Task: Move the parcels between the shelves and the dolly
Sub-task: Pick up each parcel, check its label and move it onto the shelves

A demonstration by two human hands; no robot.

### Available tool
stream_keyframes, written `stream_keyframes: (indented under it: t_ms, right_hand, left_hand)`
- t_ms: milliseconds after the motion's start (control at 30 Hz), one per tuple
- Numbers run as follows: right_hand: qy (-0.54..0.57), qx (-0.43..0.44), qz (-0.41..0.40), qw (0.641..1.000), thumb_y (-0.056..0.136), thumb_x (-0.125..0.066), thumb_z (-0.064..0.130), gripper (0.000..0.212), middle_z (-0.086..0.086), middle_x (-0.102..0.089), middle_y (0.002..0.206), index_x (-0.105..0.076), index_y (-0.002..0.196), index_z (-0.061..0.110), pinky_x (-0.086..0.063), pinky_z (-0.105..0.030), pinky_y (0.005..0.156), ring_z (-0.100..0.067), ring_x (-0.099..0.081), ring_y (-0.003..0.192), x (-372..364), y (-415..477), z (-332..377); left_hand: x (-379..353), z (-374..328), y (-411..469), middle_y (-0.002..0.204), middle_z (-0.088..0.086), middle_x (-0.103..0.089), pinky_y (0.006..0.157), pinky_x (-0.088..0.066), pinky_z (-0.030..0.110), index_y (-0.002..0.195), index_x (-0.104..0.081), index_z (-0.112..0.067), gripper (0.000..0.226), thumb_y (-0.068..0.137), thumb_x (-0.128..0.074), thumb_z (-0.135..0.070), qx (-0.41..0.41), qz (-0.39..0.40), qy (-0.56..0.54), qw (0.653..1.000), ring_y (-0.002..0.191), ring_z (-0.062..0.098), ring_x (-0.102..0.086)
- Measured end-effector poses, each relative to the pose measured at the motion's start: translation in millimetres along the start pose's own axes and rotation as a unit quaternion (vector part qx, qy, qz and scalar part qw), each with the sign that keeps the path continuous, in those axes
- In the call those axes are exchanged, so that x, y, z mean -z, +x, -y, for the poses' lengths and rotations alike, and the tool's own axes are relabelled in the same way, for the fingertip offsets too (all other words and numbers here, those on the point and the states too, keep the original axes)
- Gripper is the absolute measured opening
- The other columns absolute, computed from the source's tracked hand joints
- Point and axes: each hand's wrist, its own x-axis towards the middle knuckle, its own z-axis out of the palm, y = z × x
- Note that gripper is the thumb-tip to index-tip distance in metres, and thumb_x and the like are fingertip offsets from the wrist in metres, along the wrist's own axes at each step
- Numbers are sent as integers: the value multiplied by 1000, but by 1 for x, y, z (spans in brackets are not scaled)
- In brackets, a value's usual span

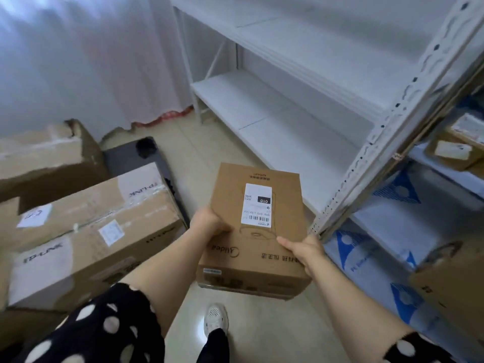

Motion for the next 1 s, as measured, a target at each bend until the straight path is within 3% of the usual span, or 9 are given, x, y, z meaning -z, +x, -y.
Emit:
stream_keyframes:
  t_ms: [167, 333, 467, 600, 733, 1000]
  right_hand:
    - [-51, 40, 39, 997, 58, -90, 35, 64, -7, -68, 105, -58, 108, 11, -54, -43, 89, -27, -65, 96, -71, 39, 88]
    - [-66, 71, 68, 993, 58, -90, 33, 54, -9, -66, 107, -49, 91, 22, -55, -48, 86, -28, -65, 96, -127, 78, 171]
    - [-72, 101, 77, 989, 67, -86, 30, 55, -6, -66, 101, -55, 107, 10, -54, -38, 81, -24, -63, 91, -150, 114, 235]
    - [-93, 122, 88, 984, 67, -86, 31, 63, -7, -66, 109, -55, 118, 9, -54, -39, 83, -26, -64, 96, -167, 168, 297]
    - [-119, 155, 113, 974, 67, -86, 31, 66, -9, -65, 112, -54, 119, 7, -54, -42, 88, -27, -63, 99, -185, 237, 366]
    - [-201, 185, 171, 947, 64, -87, 37, 70, -6, -64, 113, -52, 118, 9, -53, -43, 91, -27, -62, 101, -248, 335, 484]
  left_hand:
    - [70, 22, 64, 121, 13, -59, 96, -49, 37, 123, -53, -5, 54, 80, -75, -29, 38, -39, -76, 996, 113, 30, -58]
    - [132, 23, 136, 116, 12, -63, 85, -50, 33, 115, -57, -5, 57, 72, -83, -30, 77, -48, -137, 986, 106, 28, -61]
    - [168, -2, 191, 114, 12, -62, 80, -49, 35, 114, -53, -7, 59, 71, -83, -35, 83, -63, -163, 981, 103, 29, -61]
    - [193, -34, 249, 106, 10, -60, 77, -47, 34, 102, -48, -10, 51, 73, -82, -36, 97, -75, -171, 978, 94, 27, -58]
    - [213, -73, 313, 106, 9, -57, 85, -47, 37, 97, -46, -10, 53, 71, -83, -35, 122, -101, -207, 965, 107, 31, -57]
    - [256, -103, 416, 92, 4, -49, 80, -45, 34, 94, -44, -11, 47, 74, -82, -32, 173, -135, -292, 931, 103, 28, -56]
